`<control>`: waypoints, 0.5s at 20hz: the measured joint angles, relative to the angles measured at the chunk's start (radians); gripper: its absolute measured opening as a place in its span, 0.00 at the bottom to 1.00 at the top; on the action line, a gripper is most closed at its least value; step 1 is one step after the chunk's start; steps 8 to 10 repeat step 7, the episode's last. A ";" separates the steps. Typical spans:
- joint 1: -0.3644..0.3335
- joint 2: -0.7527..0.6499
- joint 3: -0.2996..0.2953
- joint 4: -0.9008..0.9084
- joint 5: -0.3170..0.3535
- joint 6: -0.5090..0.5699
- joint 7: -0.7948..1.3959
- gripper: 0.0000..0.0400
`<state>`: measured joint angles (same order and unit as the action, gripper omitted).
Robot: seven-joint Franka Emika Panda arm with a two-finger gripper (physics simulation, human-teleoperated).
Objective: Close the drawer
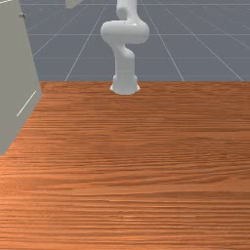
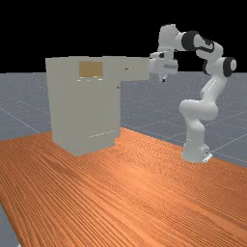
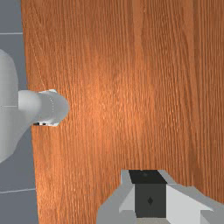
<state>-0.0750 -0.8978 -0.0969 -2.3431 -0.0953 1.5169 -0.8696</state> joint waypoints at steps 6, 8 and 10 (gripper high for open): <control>0.053 0.186 -0.366 0.206 -0.165 0.040 -0.567 0.00; 0.170 0.261 -0.529 0.337 -0.194 0.018 -0.895 0.00; 0.170 0.261 -0.529 0.337 -0.194 0.018 -0.895 0.00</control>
